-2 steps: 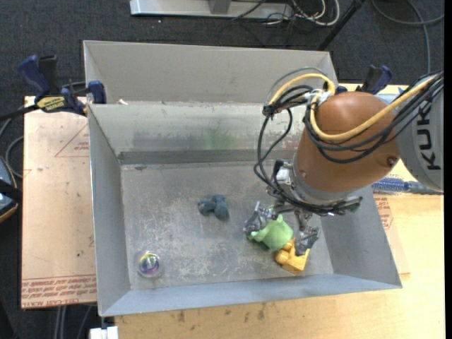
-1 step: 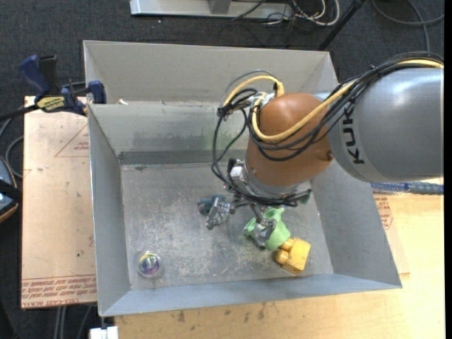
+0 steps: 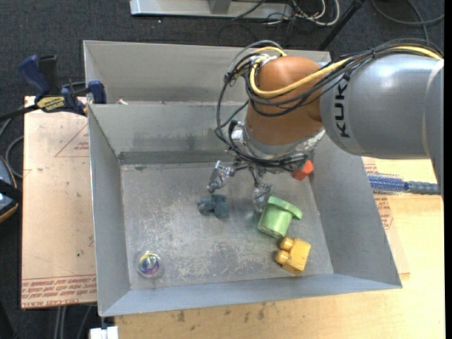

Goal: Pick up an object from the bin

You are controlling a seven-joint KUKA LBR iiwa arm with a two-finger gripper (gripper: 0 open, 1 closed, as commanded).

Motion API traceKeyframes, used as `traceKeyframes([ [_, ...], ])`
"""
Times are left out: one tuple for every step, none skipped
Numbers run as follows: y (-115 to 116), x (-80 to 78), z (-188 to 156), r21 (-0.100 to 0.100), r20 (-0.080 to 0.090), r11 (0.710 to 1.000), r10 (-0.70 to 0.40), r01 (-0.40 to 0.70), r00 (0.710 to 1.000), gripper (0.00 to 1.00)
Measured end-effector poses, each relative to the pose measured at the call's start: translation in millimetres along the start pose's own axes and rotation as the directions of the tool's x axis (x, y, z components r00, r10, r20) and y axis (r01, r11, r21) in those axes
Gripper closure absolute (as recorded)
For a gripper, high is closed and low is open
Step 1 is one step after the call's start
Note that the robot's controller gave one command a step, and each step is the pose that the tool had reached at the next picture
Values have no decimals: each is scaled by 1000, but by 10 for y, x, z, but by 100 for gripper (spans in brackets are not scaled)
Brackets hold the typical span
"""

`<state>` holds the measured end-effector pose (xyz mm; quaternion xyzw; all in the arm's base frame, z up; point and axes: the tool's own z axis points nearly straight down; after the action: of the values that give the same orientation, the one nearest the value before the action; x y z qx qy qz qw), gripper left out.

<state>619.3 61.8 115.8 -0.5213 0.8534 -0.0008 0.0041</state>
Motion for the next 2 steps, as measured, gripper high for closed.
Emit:
traceKeyframes([
  [31, -7, 255, -8, -3, 986, -167, 167, 986, 0],
  [81, -75, 392, 1, -1, 942, -335, 335, 942, 0],
])
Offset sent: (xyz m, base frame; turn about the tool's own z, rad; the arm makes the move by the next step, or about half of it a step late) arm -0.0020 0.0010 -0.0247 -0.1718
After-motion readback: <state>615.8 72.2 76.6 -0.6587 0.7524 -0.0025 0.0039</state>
